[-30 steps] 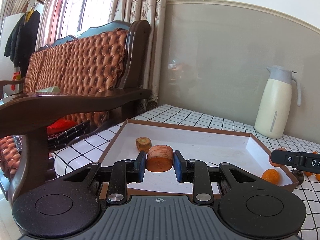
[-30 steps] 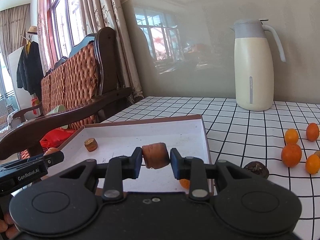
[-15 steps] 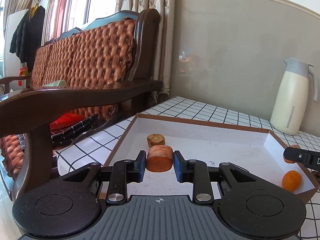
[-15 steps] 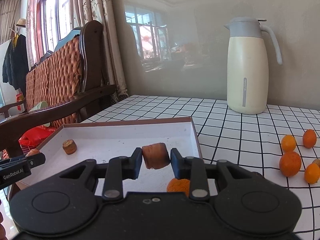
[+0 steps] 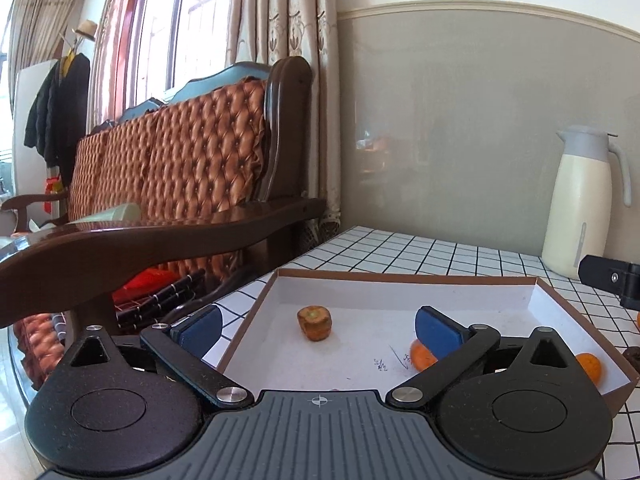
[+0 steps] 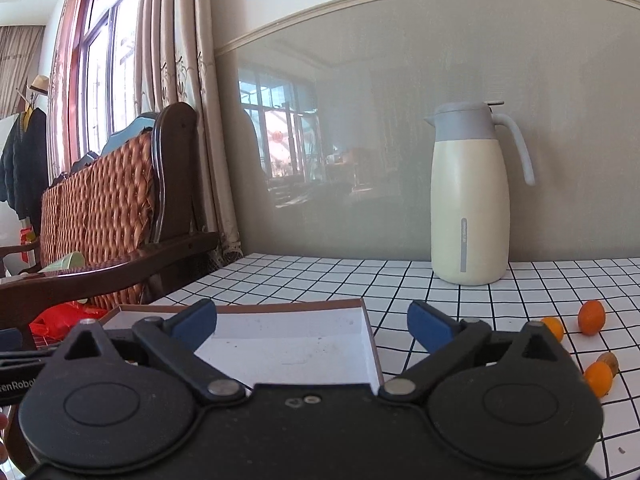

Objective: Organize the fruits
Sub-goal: 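Lift both open tools away from the box, then move both open tools from the box toward the fruits on the table, then grasp the dark brown fruit with the left tool while the right tool grasps a mandarin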

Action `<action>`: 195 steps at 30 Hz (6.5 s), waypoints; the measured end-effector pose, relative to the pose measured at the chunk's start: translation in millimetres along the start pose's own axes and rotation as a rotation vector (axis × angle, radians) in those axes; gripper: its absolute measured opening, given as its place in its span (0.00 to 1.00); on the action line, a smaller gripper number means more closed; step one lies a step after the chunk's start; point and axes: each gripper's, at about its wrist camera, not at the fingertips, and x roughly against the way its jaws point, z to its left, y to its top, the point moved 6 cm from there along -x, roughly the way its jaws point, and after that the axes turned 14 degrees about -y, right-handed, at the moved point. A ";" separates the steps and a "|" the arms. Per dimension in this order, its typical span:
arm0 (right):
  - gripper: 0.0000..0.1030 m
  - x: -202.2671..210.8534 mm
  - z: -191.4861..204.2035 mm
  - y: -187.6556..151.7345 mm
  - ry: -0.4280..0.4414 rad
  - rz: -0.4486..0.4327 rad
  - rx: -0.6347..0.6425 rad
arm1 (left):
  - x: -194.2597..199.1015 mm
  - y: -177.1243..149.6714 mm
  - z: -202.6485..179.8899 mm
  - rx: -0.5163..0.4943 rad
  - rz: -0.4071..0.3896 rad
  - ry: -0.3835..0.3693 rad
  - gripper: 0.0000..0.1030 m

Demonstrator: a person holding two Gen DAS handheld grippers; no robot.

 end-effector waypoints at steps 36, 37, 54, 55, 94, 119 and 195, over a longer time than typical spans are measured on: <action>0.94 31.6 -9.9 -4.6 0.083 0.008 0.016 | 20.4 -0.6 -26.3 -0.069 -0.023 -0.019 1.00; 0.94 32.4 -11.3 -5.2 0.083 0.011 0.017 | 20.8 -0.7 -26.8 -0.066 -0.022 -0.021 1.00; 0.94 48.7 -48.8 -10.4 0.037 0.029 0.040 | 20.0 -2.0 -72.0 -0.093 -0.011 -0.130 1.00; 0.94 50.0 -52.3 -10.2 0.034 0.030 0.038 | 20.5 -2.4 -76.5 -0.098 -0.011 -0.140 1.00; 0.94 58.2 -176.4 -18.4 -0.183 0.096 -0.143 | 12.2 -26.6 -232.9 -0.202 0.056 -0.440 1.00; 0.73 30.5 -230.6 -36.8 -0.310 0.221 -0.205 | -31.8 -46.2 -289.3 -0.161 0.183 -0.495 0.80; 0.21 -29.0 -208.6 -49.4 -0.273 0.359 -0.103 | -59.5 -57.2 -306.3 -0.099 0.295 -0.467 0.42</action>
